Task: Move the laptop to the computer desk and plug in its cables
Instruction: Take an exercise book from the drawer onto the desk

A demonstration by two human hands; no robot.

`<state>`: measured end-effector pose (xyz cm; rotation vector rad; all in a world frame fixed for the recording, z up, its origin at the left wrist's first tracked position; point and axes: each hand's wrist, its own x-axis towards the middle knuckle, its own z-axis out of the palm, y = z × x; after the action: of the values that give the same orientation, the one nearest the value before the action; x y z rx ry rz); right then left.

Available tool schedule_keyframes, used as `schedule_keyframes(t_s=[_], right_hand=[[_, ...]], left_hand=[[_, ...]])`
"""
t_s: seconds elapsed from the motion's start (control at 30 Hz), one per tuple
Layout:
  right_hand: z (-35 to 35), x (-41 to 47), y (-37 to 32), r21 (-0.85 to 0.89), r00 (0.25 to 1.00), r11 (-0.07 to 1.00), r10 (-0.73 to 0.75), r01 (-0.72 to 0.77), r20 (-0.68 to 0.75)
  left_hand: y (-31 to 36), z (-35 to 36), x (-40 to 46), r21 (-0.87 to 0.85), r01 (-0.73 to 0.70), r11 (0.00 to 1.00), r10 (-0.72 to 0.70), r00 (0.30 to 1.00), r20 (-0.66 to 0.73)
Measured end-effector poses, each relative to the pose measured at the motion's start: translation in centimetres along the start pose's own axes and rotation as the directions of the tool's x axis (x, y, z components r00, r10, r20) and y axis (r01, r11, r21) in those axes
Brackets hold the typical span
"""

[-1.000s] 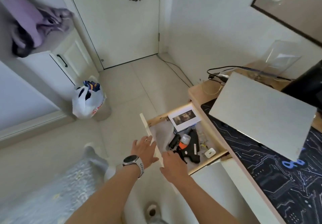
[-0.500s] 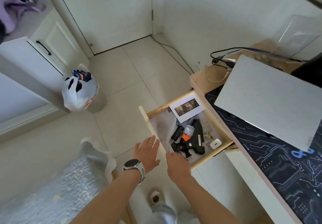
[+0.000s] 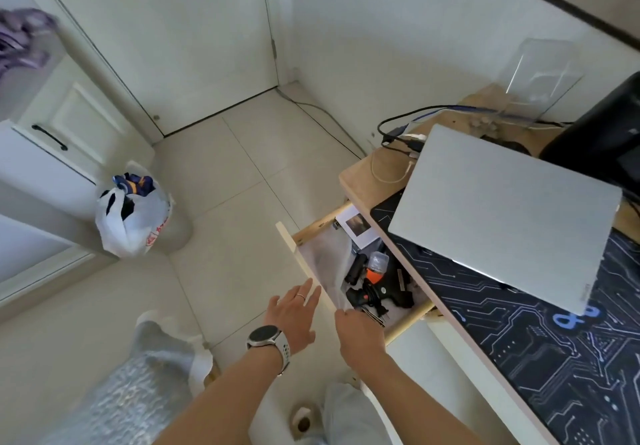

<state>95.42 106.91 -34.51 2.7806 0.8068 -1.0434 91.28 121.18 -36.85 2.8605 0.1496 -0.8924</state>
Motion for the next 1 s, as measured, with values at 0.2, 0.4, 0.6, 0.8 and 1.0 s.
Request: schedule_keyframes(t_s=[0.2,0.4,0.6,0.8,1.0], right_hand=[[-1.6,1.7,3.2,-0.04,1.0,0.999,0.024,-0.024,0.01],[-2.8,1.8,5.0,-0.065,0.998,0.996,0.062,-0.061,0.009],[-3.9,2.1,6.3,-0.031,0.981,0.981,0.19,-0.189,0.03],[-4.9,2.6,6.8,0.008,0.935,0.935,0.355,-0.355,-0.005],[-4.5,2.9,7.0,0.13,0.893,0.887,0.449,-0.443,-0.023]], left_hand=[[2.6,-1.5,3.0,0.001,-0.005,1.0,0.005,1.0,0.025],[4.0,-2.1,4.6,0.006,-0.013,1.0,0.013,0.999,0.046],[4.9,-3.8,6.7,0.034,-0.078,0.996,0.076,0.995,0.069],[5.2,-5.7,9.0,0.042,-0.162,0.986,0.154,0.977,0.147],[5.2,-6.8,10.8,0.083,-0.246,0.966,0.232,0.961,0.148]])
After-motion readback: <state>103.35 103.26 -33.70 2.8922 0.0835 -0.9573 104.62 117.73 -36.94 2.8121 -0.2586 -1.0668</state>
